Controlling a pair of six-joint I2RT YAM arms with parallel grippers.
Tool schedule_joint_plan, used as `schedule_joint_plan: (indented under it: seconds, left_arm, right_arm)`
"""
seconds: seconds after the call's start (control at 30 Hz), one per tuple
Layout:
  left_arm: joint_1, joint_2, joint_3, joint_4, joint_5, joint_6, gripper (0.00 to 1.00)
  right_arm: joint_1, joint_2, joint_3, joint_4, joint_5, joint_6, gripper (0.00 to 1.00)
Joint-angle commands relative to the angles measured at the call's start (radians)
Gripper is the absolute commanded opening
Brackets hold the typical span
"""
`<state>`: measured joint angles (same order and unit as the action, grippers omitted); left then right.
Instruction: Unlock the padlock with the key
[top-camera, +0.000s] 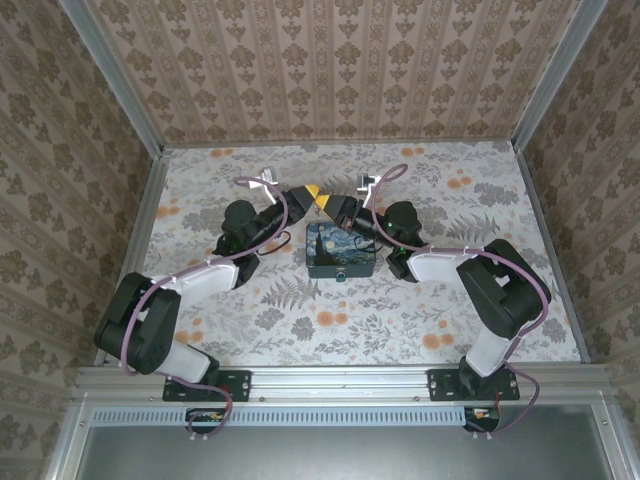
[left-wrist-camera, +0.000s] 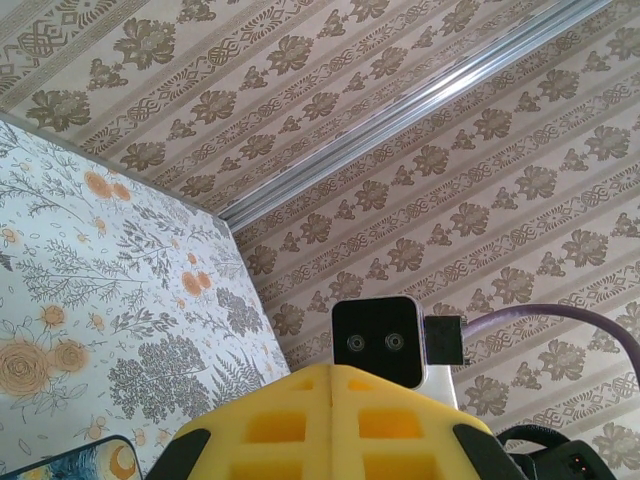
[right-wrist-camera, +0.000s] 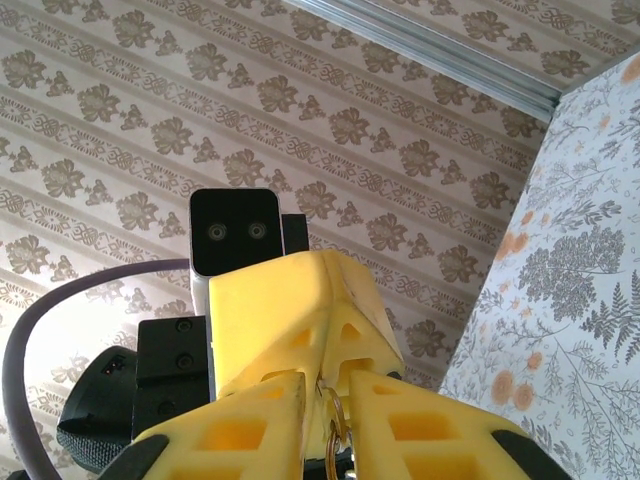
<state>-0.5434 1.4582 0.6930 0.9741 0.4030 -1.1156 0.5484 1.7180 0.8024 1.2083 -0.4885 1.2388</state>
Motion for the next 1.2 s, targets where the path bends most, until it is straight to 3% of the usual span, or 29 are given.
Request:
schedule_joint_plan:
  seconds: [0.0,0.17,0.57,0.7,0.73,0.87,0.93,1.0,1.17]
  left_arm:
    - [-0.005,0.005,0.019,0.033,-0.006,-0.007,0.0]
    - [-0.005,0.005,0.022,0.031,-0.007,-0.009,0.0]
    - [-0.01,0.007,0.022,0.025,-0.007,-0.009,0.0]
    - [-0.012,0.006,0.027,0.002,-0.005,-0.002,0.0]
    - [-0.012,0.004,0.028,-0.008,-0.005,0.0,0.04]
    - [-0.006,-0.029,0.029,-0.104,-0.01,0.017,0.44]
    - [-0.004,-0.061,0.02,-0.154,-0.013,0.037,0.59]
    - [-0.004,-0.099,0.001,-0.208,-0.019,0.057,0.69]
    - [-0.021,-0.203,-0.039,-0.423,-0.016,0.148,0.83]
  right_arm:
    - [0.004,0.012,0.008,0.045,-0.028,0.008,0.2]
    - [0.004,0.014,0.01,0.046,-0.036,0.01,0.23]
    - [0.004,0.014,0.024,0.035,-0.042,0.01,0.0]
    - [0.002,0.002,0.023,0.03,-0.037,0.002,0.0]
    - [0.0,-0.003,0.019,0.022,-0.035,-0.003,0.0]
    - [-0.023,-0.05,-0.037,-0.067,0.005,-0.035,0.0]
    - [-0.045,-0.07,-0.074,-0.103,0.016,-0.047,0.0]
    - [-0.069,-0.087,-0.115,-0.121,0.018,-0.054,0.0]
    - [-0.113,-0.149,-0.187,-0.238,0.015,-0.117,0.0]
